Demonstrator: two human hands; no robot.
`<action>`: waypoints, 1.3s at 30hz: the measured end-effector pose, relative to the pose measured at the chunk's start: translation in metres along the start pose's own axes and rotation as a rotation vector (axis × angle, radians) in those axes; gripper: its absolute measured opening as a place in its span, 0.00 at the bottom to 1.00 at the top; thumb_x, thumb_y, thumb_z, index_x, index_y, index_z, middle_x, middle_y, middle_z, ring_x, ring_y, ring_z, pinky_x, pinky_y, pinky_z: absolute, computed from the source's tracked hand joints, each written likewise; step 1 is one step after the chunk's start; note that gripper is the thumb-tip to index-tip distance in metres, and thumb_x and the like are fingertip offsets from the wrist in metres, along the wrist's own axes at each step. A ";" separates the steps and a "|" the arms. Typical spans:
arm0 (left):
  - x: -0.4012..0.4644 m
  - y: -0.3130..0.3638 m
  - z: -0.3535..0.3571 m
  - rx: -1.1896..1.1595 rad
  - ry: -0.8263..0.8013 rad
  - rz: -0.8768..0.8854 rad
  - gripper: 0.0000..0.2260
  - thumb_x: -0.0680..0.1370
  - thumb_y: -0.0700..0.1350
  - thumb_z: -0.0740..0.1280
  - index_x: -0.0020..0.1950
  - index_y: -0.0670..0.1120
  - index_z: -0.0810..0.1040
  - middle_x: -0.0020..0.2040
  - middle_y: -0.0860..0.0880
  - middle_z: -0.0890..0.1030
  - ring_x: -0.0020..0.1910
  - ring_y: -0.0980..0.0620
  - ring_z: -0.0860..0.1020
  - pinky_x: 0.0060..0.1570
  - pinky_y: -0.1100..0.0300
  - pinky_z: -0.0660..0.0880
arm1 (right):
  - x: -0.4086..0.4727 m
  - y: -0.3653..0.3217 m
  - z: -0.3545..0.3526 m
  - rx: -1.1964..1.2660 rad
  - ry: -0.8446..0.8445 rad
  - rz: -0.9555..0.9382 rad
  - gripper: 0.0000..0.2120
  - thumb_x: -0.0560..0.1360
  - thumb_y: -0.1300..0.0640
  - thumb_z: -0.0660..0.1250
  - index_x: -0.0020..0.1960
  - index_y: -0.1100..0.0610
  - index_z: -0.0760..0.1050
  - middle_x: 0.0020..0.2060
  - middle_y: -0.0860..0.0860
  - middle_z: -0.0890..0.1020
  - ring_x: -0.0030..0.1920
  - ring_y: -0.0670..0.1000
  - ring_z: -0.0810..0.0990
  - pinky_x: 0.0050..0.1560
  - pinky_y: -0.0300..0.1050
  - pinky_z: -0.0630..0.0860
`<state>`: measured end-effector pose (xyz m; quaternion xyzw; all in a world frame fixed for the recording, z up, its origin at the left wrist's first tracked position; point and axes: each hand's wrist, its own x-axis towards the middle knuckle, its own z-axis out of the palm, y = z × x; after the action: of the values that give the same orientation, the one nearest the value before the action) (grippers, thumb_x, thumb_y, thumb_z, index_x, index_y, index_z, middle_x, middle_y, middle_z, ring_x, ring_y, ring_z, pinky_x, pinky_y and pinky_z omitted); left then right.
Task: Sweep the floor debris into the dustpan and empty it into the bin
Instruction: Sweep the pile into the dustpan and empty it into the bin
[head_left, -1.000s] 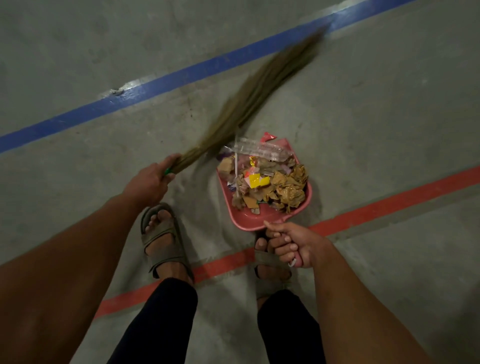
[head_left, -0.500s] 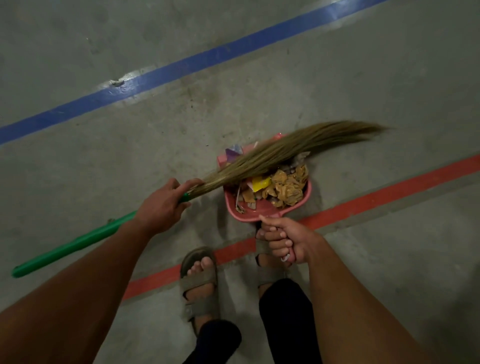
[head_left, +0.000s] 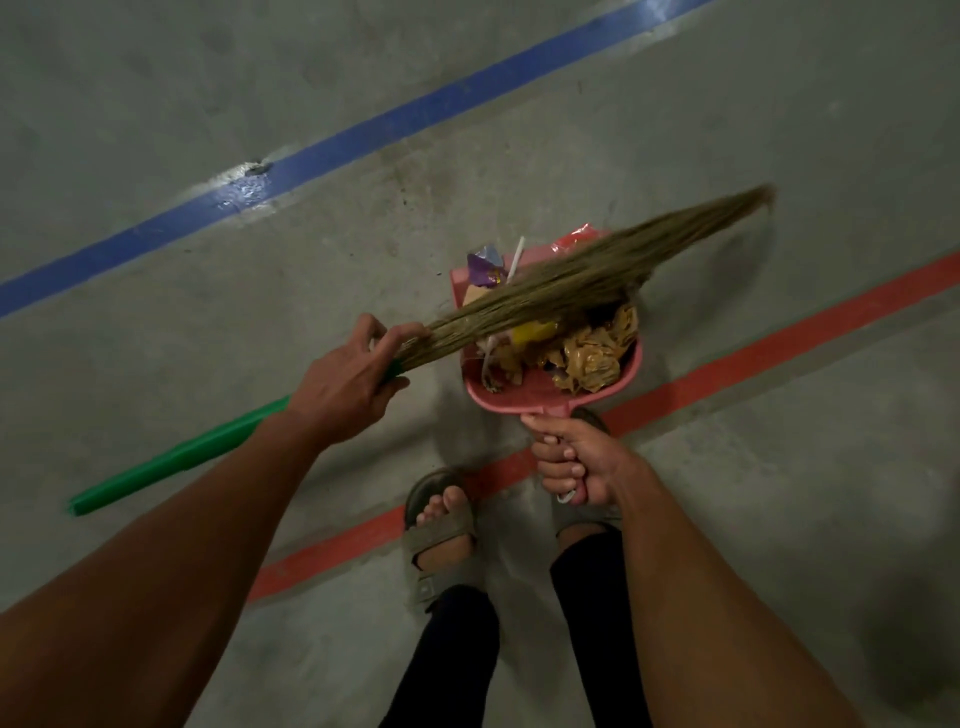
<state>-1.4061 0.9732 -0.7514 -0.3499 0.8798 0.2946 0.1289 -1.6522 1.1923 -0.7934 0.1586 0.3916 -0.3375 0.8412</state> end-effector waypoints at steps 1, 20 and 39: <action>-0.003 0.000 -0.002 -0.011 0.008 0.005 0.28 0.81 0.51 0.68 0.77 0.61 0.57 0.62 0.46 0.66 0.43 0.52 0.74 0.36 0.60 0.74 | -0.002 0.002 0.003 0.000 0.001 -0.017 0.20 0.83 0.52 0.65 0.34 0.53 0.62 0.20 0.46 0.60 0.17 0.44 0.55 0.18 0.39 0.57; 0.016 -0.072 0.020 -0.082 0.218 -0.307 0.22 0.86 0.57 0.56 0.80 0.62 0.58 0.53 0.40 0.76 0.52 0.35 0.77 0.53 0.44 0.75 | -0.007 0.047 -0.053 0.102 0.004 0.087 0.25 0.72 0.55 0.79 0.34 0.53 0.61 0.20 0.47 0.59 0.17 0.44 0.55 0.16 0.37 0.58; -0.014 -0.035 0.086 -0.103 -0.172 -0.095 0.23 0.83 0.63 0.55 0.78 0.66 0.60 0.53 0.48 0.76 0.50 0.43 0.78 0.52 0.48 0.77 | -0.001 0.042 -0.075 0.067 -0.014 0.143 0.22 0.80 0.50 0.71 0.36 0.54 0.62 0.20 0.46 0.60 0.17 0.44 0.57 0.18 0.36 0.57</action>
<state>-1.3696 1.0126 -0.8282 -0.3707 0.8318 0.3618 0.1996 -1.6657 1.2629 -0.8408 0.2119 0.3620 -0.2905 0.8600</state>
